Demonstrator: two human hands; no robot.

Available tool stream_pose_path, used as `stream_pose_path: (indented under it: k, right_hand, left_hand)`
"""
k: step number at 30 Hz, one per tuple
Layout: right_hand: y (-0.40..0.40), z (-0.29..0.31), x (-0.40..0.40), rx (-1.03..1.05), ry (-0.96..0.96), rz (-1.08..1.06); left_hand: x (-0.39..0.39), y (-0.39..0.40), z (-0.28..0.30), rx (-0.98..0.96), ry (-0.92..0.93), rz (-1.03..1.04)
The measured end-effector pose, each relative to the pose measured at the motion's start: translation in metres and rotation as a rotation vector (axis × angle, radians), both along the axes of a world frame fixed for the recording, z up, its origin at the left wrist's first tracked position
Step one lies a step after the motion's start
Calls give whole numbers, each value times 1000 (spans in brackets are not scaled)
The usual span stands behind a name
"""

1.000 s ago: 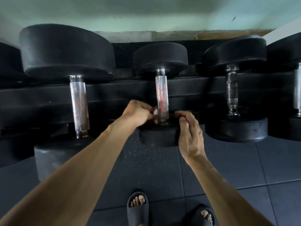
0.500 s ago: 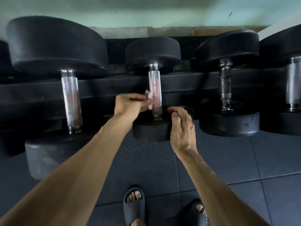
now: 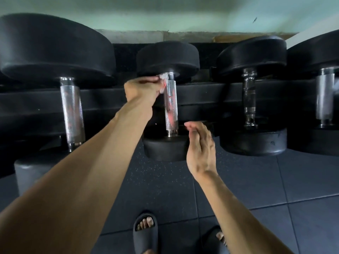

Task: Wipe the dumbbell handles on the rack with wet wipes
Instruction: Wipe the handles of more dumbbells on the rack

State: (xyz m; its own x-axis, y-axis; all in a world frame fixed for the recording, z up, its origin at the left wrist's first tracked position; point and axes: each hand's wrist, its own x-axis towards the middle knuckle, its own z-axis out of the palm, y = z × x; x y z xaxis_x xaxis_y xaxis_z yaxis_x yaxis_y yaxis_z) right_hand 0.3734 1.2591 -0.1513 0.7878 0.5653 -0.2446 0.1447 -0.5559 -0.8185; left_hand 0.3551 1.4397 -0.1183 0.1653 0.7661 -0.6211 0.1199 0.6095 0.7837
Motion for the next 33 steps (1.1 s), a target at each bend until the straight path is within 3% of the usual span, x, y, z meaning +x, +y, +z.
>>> stream_pose_path:
  k: [6,12,19,26,33]
  right_hand:
    - [0,-1,2,5,-10,-19]
    - [0,-4,0,6,-13,-2]
    - [-1,-3,1,26,-25,-8]
    - [0,-2,2,23,-10,7]
    - [0,-1,3,19,-18,14]
  left_hand:
    - [-33,-33,-1,-7,93,-272]
    - [4,3,-1,84,64,-47]
    - [-30,-38,-12,31,148,-192]
    - [10,-3,0,105,93,26]
    - [-26,-37,-9,138,180,-247]
